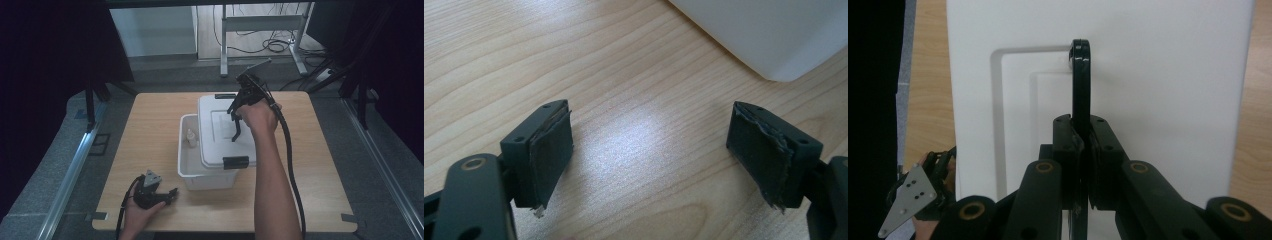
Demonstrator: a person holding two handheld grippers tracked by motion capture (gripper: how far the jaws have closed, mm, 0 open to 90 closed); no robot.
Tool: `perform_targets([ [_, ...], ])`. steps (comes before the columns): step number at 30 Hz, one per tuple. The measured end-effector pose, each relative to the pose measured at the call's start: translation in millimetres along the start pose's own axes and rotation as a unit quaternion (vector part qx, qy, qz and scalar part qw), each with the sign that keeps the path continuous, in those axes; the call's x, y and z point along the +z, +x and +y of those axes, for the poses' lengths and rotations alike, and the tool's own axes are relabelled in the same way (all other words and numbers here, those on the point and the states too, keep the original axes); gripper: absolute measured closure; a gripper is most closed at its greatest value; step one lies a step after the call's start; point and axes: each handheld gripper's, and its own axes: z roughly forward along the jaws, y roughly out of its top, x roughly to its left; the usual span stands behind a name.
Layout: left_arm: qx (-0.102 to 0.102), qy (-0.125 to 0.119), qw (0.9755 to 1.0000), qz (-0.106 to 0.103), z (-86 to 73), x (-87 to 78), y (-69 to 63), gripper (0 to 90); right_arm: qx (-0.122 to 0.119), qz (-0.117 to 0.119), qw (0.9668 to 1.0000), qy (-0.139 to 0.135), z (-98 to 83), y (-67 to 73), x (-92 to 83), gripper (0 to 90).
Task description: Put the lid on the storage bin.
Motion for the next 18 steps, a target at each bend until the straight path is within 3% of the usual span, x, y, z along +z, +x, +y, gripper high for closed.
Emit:
perform_targets([
  [18, -0.001, -0.001, 1.0, 0.0, 0.0, 0.1, -0.2, 18.5, 0.0, -0.01, 0.9998, 0.02, -1.5, 33.3, 28.1, 85.2],
])
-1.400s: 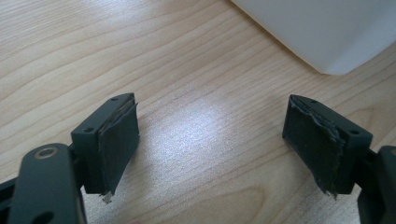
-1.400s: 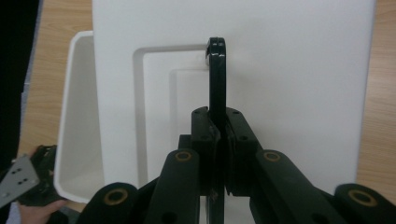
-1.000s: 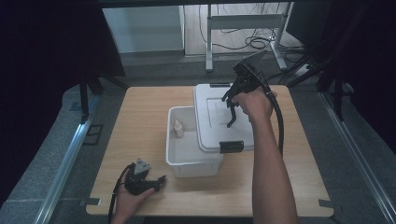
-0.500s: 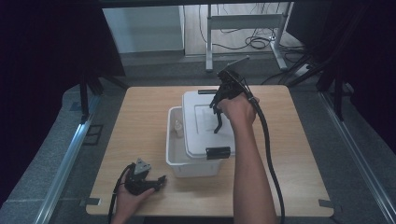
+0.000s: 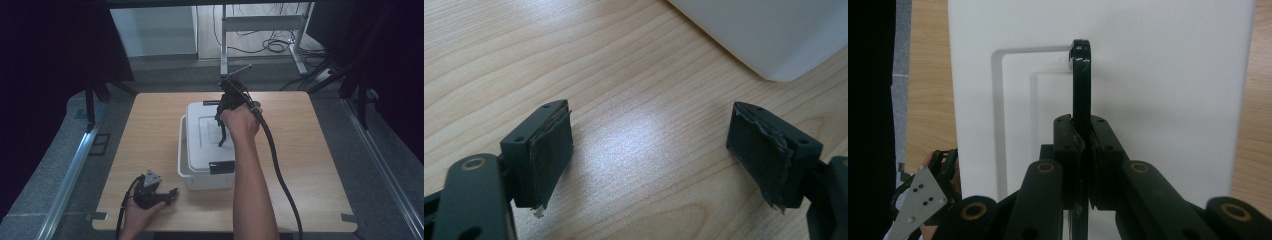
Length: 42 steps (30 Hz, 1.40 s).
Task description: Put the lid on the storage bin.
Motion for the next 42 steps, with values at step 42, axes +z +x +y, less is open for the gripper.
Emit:
perform_targets([
  [42, -0.002, -0.001, 1.0, -0.005, 0.5, 0.5, 0.2, 18.5, -0.003, 0.009, 0.9999, 0.012, 1.1, 18.6, 38.6, 84.8],
])
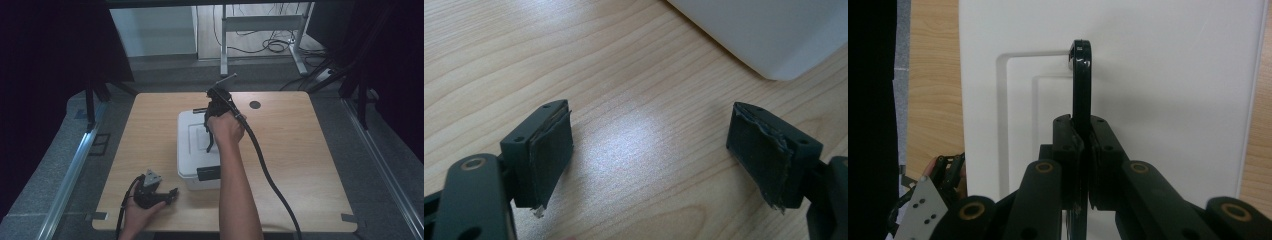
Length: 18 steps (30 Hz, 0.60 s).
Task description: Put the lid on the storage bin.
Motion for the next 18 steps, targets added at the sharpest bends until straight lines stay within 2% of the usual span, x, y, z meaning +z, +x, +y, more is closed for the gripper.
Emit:
perform_targets([
  [13, 0.003, 0.002, 1.0, 0.0, 0.2, -0.1, 0.0, 18.5, 0.011, 0.01, 0.9998, -0.01, 0.8, -8.0, -4.1, 84.5],
  [18, 0.004, 0.002, 1.0, 0.0, 0.2, 0.0, 0.0, 18.5, 0.014, 0.01, 0.9998, -0.009, 1.1, -10.2, 2.5, 84.4],
])
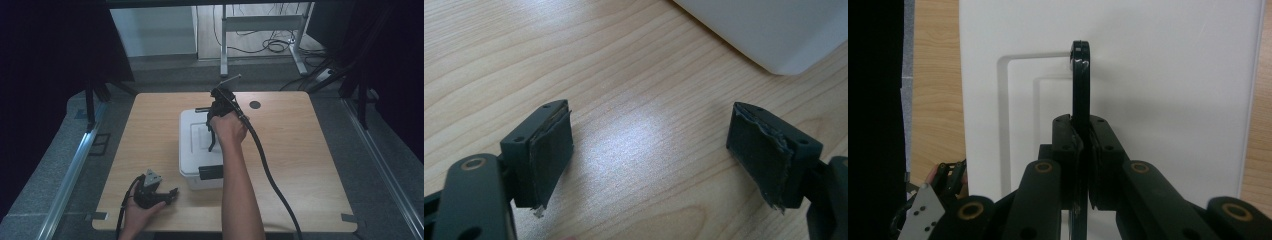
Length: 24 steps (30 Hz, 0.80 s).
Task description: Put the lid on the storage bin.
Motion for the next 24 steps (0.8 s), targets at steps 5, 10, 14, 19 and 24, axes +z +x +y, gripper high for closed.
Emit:
perform_targets([
  [5, -0.001, -0.001, 1.0, -0.002, 0.0, 0.0, 0.4, 18.5, 0.004, 0.003, 1.0, -0.001, 0.5, -4.3, 6.4, 84.5],
  [10, 0.0, 0.0, 1.0, 0.0, 0.1, 0.2, 0.0, 18.5, 0.003, 0.006, 1.0, -0.003, 0.3, -6.3, 6.2, 84.3],
  [14, 0.001, 0.0, 1.0, 0.0, 0.2, 0.2, -0.1, 18.5, -0.002, 0.007, 1.0, -0.004, 0.0, -5.7, 6.2, 84.0],
  [19, 0.001, 0.0, 1.0, 0.0, 0.3, 0.3, 0.1, 18.5, -0.006, 0.011, 0.9999, -0.007, 0.5, -6.8, 3.0, 82.5],
  [24, 0.003, 0.0, 1.0, 0.0, 1.1, 1.1, 0.1, 18.5, -0.014, 0.017, 0.9997, -0.008, -0.4, -7.8, -0.7, 74.3],
])
